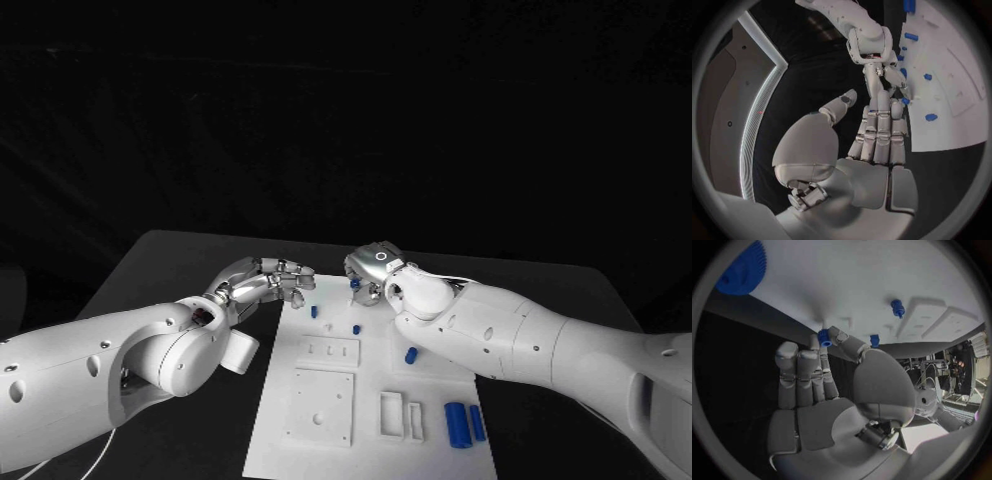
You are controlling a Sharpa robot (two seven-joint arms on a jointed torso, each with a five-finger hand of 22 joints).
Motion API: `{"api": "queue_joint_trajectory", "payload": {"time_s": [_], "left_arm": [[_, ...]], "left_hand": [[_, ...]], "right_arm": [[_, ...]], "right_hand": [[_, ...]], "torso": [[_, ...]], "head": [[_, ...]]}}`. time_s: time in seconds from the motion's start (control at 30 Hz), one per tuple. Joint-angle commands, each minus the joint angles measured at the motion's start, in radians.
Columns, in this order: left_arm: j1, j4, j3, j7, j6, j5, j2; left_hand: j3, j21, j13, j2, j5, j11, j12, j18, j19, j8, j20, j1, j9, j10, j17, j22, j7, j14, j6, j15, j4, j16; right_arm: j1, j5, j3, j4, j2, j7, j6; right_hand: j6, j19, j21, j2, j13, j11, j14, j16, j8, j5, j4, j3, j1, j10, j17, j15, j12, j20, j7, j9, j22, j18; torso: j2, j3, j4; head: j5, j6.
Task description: Assemble the parts on the task board
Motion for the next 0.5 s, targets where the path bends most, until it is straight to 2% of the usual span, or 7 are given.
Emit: {"api": "queue_joint_trajectory", "payload": {"time_s": [0.03, 0.5], "left_arm": [[0.002, 0.000, 0.001, 0.004, 0.009, 0.001, 0.002], [0.002, 0.000, 0.001, 0.004, 0.008, 0.001, -0.001]], "left_hand": [[0.005, 0.004, -0.002, -0.002, -0.004, 0.002, -0.005, 0.010, 0.001, -0.006, -0.008, -0.006, -0.002, -0.002, -0.001, -0.002, 0.004, -0.001, 0.002, -0.001, 0.002, -0.004], [0.005, 0.004, -0.002, -0.002, -0.004, 0.002, -0.006, 0.010, 0.001, -0.006, -0.008, -0.007, -0.002, -0.002, -0.001, -0.002, 0.004, -0.001, 0.002, -0.001, 0.002, -0.004]], "right_arm": [[-0.002, -0.026, -0.001, 0.000, -0.006, -0.012, 0.021], [-0.002, -0.026, -0.001, 0.009, -0.012, -0.008, 0.052]], "right_hand": [[0.006, -0.012, 0.005, 0.001, -0.002, 0.002, -0.021, 0.003, 0.003, 0.003, 0.001, 0.008, 0.011, 0.024, -0.001, -0.020, 0.005, -0.007, 0.000, 0.052, 0.021, 0.092], [0.006, -0.013, 0.006, -0.002, 0.001, 0.002, -0.021, 0.004, 0.003, 0.003, 0.002, 0.009, 0.010, 0.024, -0.002, -0.020, 0.004, -0.007, 0.000, 0.053, 0.020, 0.092]], "torso": [[0.004, -0.0018, -0.0009], [0.005, -0.0032, -0.0009]], "head": [[0.002, -0.001], [0.002, 0.000]]}}
